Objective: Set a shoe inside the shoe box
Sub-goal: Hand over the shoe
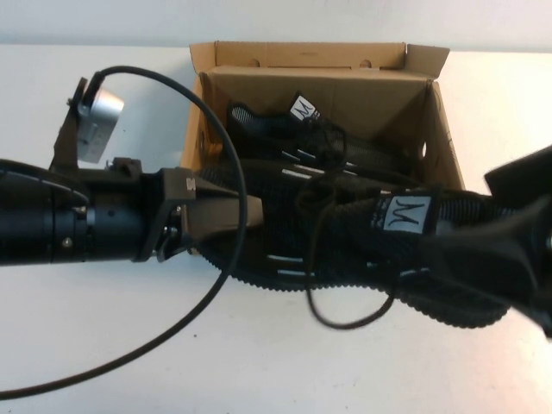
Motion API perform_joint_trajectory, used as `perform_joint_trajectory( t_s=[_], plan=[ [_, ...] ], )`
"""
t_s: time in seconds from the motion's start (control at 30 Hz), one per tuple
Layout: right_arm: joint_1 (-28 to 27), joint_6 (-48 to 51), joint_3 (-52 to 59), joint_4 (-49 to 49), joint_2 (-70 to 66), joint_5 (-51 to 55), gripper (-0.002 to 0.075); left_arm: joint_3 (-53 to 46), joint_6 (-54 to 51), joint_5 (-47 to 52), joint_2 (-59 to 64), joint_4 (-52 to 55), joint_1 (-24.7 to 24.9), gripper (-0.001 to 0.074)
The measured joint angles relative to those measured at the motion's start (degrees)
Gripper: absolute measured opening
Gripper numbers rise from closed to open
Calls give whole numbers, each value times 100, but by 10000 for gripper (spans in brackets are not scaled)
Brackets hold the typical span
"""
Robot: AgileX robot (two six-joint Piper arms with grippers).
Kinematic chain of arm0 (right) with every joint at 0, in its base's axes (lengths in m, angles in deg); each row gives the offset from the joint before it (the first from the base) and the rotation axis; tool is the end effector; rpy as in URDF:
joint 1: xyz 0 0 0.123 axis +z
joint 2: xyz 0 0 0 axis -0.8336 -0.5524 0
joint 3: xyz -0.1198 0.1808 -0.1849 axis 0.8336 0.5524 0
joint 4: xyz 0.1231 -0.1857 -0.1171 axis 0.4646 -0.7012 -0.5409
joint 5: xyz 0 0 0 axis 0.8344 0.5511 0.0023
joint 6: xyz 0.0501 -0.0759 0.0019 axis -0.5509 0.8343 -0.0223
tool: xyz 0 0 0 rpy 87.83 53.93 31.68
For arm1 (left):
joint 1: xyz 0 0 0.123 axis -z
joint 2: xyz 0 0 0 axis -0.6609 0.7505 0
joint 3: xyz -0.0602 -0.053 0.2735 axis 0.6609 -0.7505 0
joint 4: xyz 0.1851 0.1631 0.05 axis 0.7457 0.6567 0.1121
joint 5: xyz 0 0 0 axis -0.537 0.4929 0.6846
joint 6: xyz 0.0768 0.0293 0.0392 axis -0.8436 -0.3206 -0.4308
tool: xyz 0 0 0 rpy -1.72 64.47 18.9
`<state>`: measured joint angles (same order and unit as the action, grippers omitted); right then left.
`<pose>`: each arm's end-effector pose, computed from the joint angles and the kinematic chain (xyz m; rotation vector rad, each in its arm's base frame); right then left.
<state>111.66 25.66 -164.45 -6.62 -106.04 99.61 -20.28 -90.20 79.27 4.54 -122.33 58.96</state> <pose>0.1036 0.1327 0.4530 -0.8787 2.1292 0.4609 0.2032 -0.1381 0.3128 0.2842 2.2235 -1.4313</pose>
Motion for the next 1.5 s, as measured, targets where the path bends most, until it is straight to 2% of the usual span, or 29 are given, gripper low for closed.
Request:
perform_joint_trajectory(
  t_s=[0.13,0.43,0.83,1.0,1.23,1.33,1.5],
  plan=[
    [0,-1104,0,-192,0,-73,538,0,-237,-125,0,-134,0,136],
    [0,-1667,0,-192,35,345,537,0,-368,-247,0,-290,0,135],
    [-132,-3334,-5,-341,87,-423,537,0,-893,-179,0,-546,0,135],
    [-754,-3401,108,150,87,-660,537,0,-1028,-179,0,-572,0,135],
    [-1714,-2446,817,2247,11,-1400,536,0,-1072,-203,0,-650,0,135],
    [-1862,-2096,1048,2728,-112,-1663,537,0,-1081,-230,0,-655,0,135],
    [-1881,-1955,1185,2916,-326,-1927,537,0,-1095,-238,0,-678,0,135]
  ],
)
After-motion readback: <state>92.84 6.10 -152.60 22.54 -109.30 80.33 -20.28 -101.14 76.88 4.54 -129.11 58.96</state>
